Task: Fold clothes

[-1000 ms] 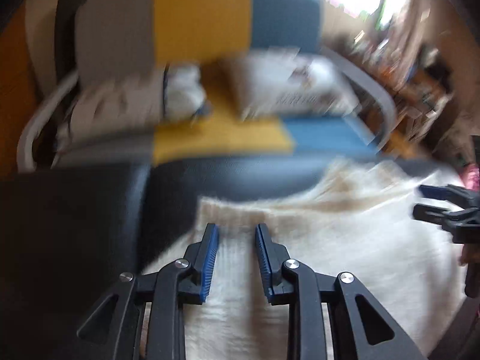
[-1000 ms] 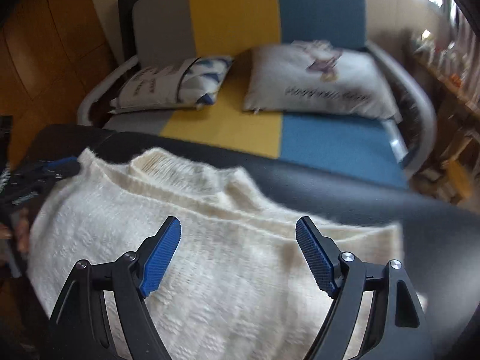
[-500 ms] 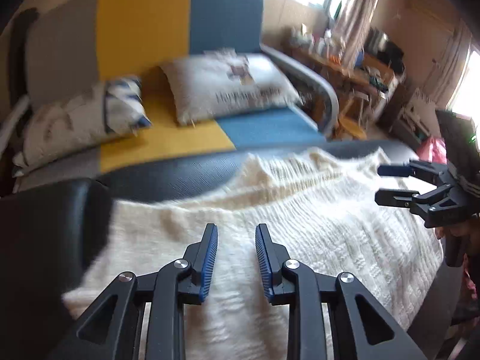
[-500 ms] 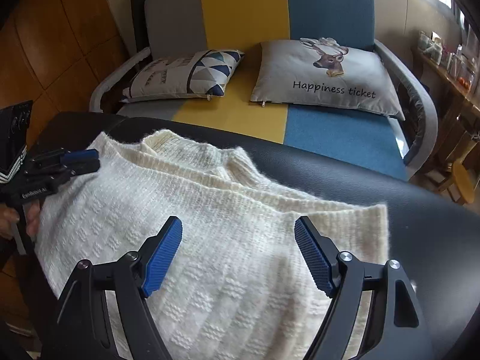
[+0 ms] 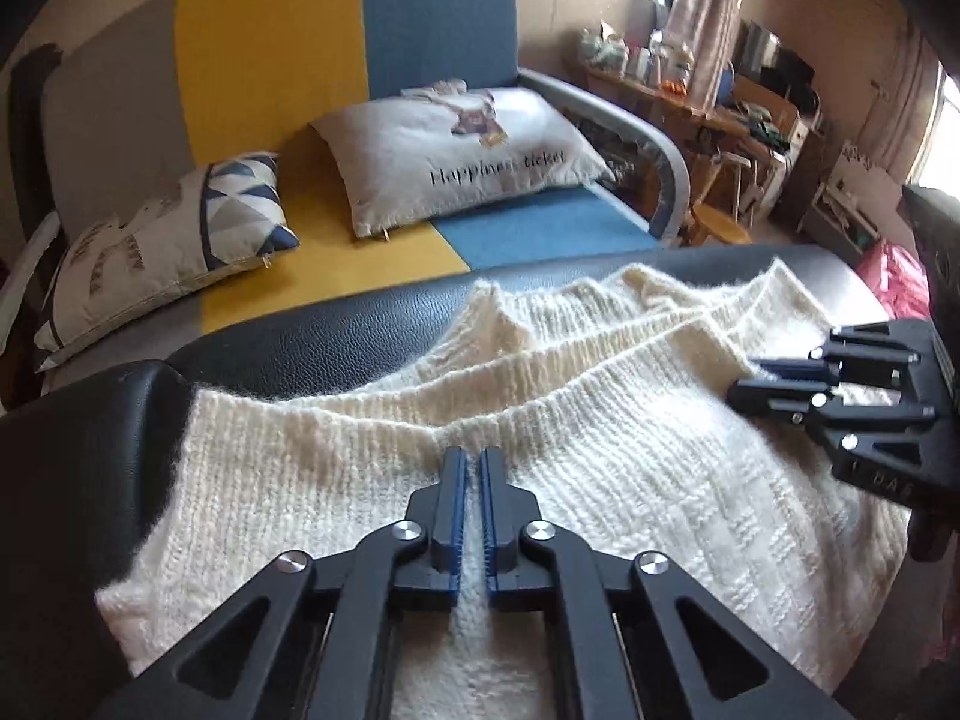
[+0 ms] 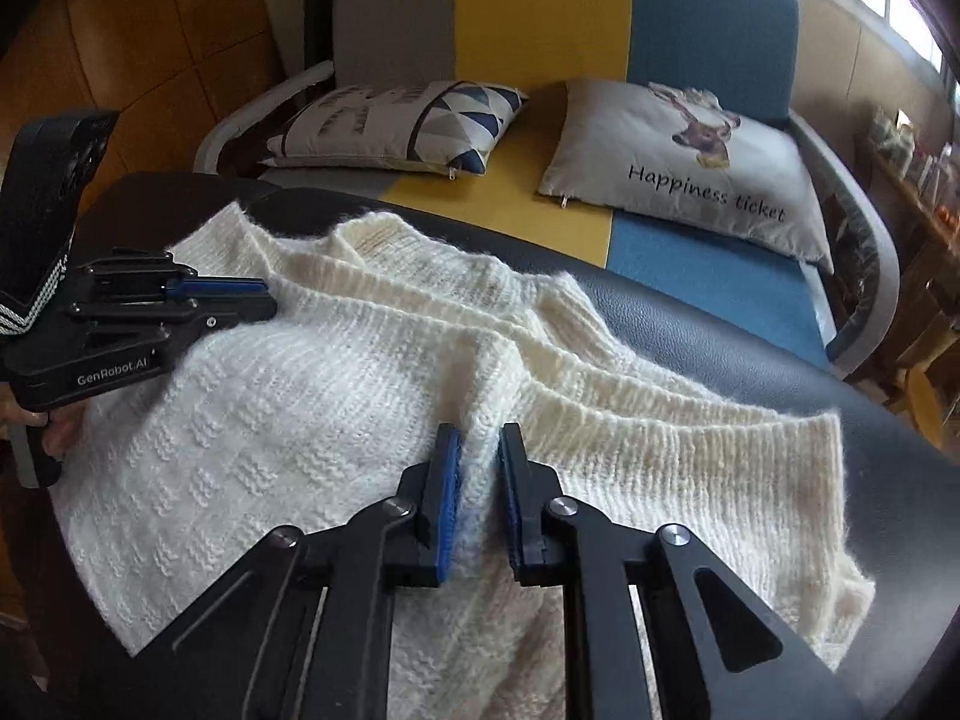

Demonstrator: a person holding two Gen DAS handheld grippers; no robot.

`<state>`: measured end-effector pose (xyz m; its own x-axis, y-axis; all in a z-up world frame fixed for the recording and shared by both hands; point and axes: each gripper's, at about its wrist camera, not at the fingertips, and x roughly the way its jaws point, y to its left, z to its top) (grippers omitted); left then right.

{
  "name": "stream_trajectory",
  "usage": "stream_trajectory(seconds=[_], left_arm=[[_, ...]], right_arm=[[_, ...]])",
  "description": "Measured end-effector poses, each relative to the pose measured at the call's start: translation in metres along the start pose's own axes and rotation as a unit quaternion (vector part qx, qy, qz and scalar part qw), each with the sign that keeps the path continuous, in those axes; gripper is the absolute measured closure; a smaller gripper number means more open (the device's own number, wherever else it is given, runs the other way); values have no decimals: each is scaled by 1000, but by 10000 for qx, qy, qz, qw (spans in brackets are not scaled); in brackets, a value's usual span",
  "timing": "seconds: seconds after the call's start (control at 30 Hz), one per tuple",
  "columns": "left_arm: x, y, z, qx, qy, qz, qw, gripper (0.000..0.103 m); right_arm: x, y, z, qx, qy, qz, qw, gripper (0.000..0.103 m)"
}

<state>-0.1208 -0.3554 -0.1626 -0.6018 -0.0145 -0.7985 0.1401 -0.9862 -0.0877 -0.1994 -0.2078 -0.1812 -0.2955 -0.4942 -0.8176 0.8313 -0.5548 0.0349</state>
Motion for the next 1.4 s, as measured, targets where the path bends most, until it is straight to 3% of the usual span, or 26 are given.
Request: stream_trajectory(seconds=[0.2,0.27,0.4,0.5,0.6,0.67,0.77,0.83,0.93,0.97,1.1,1.3,1.4], left_arm=[[-27,3,3,-219,-764,-34,9968,101],[-26,3,9,-198,-869,111,9960,101],[12,9,9,-426,-262,187,9986,100],[12,12,9,-565,-275,175,9979,96],[2,13,9,-573,-249,166,9979,92],[-13,10,7,-463,-446,301,9975,90],[-32,5,3,-323,-749,339,9961,88],[-36,0,2,-98,-823,335,9960,87],[-9,-8,-3,191,-362,450,9981,87],[2,-8,-6,194,-193,468,9985,87],[0,4,-5,-169,-260,238,9992,86],[-26,6,-7,-372,-611,133,9973,86],[-29,-1,-11,-121,-659,285,9973,86]], right_arm=[[6,-2,0,87,-105,-178,9997,96],[8,-3,1,120,-140,-236,9996,96],[12,-6,1,187,-209,-353,9990,96],[15,-7,1,237,-261,-440,9984,92],[2,-16,0,530,-339,-163,9979,90],[-15,-27,-3,739,-454,99,9962,89],[-42,-43,-7,848,-675,150,9940,86],[-35,-54,-7,855,-435,-79,9954,86],[-17,-68,-13,791,-119,-433,9959,86],[-11,-72,-15,757,-31,-542,9956,89],[-11,-91,-25,923,-32,-1257,9878,89],[-50,-96,-32,1143,-410,-816,9892,85],[-49,-91,-36,892,-153,-947,9914,79]])
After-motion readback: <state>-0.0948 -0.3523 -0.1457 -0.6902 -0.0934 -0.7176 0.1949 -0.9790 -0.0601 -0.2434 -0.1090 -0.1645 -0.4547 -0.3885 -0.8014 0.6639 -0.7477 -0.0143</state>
